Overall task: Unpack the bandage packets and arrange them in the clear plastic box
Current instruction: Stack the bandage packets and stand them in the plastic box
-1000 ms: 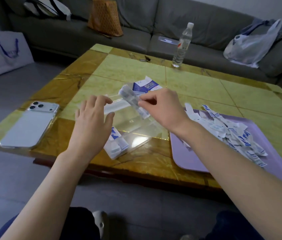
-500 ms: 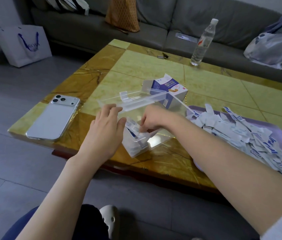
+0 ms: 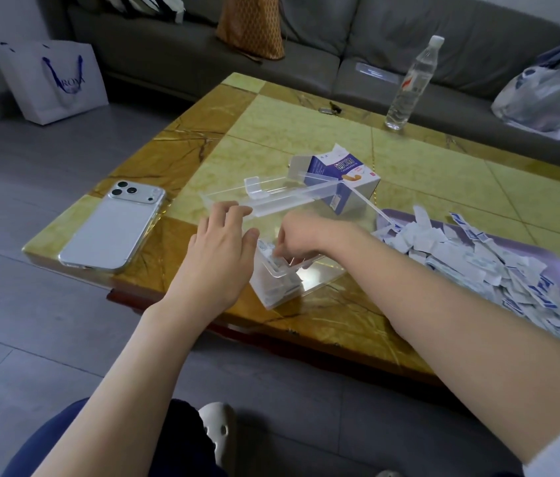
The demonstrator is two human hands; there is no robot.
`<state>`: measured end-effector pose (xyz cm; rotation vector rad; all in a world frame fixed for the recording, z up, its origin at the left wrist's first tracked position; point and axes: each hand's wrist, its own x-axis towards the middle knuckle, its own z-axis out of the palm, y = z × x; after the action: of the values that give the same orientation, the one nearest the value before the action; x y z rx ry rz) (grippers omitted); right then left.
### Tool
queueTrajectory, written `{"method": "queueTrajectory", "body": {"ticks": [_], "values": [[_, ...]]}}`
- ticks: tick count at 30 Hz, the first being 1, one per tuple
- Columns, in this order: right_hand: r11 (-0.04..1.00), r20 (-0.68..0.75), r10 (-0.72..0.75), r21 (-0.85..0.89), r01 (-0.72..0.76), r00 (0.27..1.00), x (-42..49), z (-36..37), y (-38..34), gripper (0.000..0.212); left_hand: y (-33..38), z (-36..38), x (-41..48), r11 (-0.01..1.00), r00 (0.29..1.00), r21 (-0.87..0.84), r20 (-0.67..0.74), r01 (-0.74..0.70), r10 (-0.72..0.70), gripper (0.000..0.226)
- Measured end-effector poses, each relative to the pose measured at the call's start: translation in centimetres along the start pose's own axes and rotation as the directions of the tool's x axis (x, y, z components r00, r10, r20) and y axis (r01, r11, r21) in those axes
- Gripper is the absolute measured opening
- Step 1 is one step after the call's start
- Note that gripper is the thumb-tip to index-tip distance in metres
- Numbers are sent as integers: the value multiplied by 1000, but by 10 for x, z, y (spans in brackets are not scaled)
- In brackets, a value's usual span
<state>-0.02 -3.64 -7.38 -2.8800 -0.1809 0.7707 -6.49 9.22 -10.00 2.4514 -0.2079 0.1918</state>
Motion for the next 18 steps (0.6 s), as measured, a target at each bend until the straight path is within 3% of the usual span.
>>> {"method": "queueTrajectory", "body": {"ticks": [8, 11, 13, 15, 18], "values": [[994, 42, -63, 94, 58, 997, -10, -8, 9, 25, 1, -1, -1, 1000, 1000, 6, -10, 3, -3, 40], [987, -180, -153, 15, 158, 972, -21, -14, 20, 26, 7, -2, -2, 997, 999, 70, -33, 21, -19, 39], [968, -388, -201, 62, 243, 900, -35, -15, 31, 25, 17, -3, -2, 992, 994, 128, -106, 14, 0, 36], [939, -582, -231, 76, 335, 779, -50, -13, 45, 23, 31, 0, -1, 990, 974, 132, -208, -57, 84, 32], [911, -737, -227, 70, 406, 636, -72, -5, 78, 24, 60, 11, 1, 970, 922, 60, -302, -235, 242, 24]]}}
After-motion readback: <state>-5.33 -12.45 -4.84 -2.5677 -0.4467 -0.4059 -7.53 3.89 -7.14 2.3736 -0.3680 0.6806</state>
